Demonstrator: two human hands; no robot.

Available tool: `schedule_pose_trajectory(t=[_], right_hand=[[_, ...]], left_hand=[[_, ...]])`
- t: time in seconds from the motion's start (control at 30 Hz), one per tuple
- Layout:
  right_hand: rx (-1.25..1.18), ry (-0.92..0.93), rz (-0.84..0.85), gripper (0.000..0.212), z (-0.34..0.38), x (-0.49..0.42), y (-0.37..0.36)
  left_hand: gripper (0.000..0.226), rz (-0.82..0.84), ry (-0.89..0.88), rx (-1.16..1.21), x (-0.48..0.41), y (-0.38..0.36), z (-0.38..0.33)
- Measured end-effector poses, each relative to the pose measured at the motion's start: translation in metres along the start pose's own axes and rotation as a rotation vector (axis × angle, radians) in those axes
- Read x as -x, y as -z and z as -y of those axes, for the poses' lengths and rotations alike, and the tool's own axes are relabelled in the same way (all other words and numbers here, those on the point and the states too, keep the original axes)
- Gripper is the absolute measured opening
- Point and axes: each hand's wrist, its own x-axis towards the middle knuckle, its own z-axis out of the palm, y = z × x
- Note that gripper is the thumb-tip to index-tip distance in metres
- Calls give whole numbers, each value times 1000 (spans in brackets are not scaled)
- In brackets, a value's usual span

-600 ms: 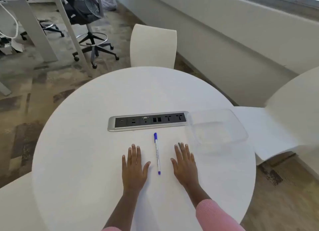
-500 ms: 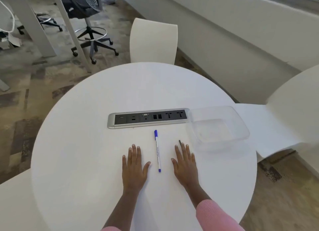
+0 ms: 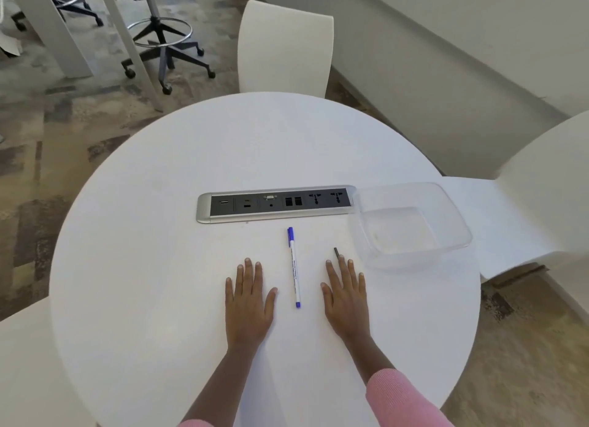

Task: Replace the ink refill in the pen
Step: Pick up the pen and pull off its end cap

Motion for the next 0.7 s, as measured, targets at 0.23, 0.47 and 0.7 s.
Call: schedule_pose_trajectory(t=[0.23,0.47,0.7], right_hand=[[-28,-20,-116,35,19,15,3],[-116,-8,-144,26,49,36,-11],[-187,-100,-179,15,65,33,-13]], left_hand=[[67,25,-11,2,1,5,0],[73,47,-21,-8,1,8,2],[58,11,-72,-9,0,2,5]])
